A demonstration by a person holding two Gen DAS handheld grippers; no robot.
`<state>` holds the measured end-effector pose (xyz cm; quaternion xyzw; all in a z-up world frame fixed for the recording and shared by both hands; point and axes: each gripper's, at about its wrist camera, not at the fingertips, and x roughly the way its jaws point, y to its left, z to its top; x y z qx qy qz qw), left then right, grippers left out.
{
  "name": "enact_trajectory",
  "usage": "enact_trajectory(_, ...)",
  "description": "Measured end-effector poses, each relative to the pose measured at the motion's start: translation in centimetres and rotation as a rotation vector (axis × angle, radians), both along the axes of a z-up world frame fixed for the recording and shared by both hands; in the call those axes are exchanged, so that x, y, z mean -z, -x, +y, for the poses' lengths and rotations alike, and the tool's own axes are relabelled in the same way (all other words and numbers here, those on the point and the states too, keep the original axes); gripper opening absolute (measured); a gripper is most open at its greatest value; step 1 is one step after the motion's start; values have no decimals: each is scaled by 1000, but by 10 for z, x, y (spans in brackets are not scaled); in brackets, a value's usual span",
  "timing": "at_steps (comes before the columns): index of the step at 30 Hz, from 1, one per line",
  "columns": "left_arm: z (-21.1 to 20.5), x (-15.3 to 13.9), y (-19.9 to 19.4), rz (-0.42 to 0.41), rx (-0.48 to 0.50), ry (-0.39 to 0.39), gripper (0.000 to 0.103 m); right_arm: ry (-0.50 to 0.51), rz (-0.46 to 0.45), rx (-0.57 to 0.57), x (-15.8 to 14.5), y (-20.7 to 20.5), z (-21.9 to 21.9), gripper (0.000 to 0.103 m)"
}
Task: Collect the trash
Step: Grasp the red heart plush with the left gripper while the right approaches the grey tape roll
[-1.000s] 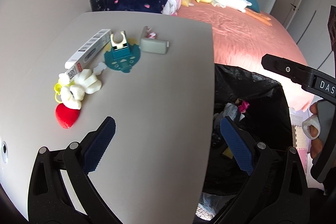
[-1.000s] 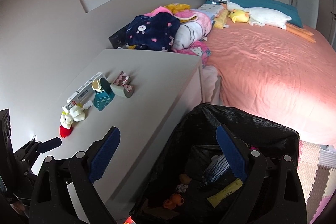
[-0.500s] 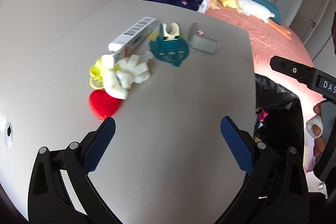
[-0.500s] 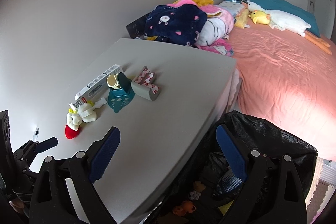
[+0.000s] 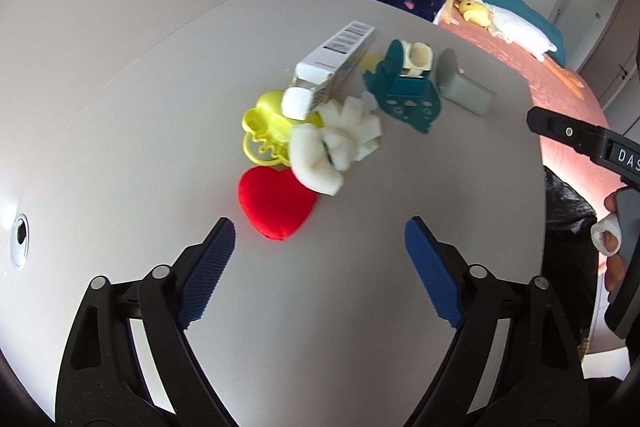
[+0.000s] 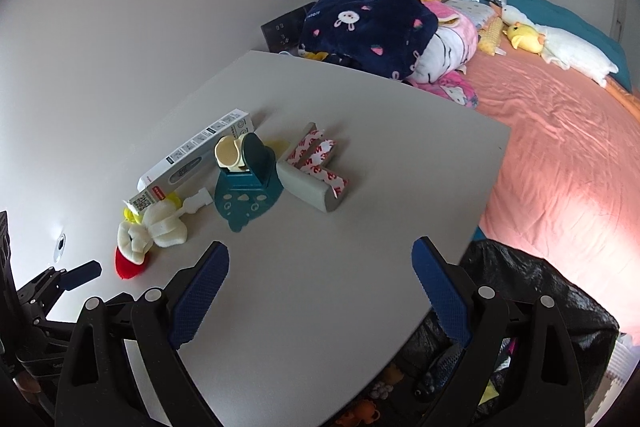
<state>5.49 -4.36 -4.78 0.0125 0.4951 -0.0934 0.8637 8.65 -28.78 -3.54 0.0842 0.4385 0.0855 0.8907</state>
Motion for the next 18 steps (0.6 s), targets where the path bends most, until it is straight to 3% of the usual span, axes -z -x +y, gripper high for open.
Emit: enact_trajectory(18,24,23,-33,31,-13,3,53,34,42,16,25,-60,21,93)
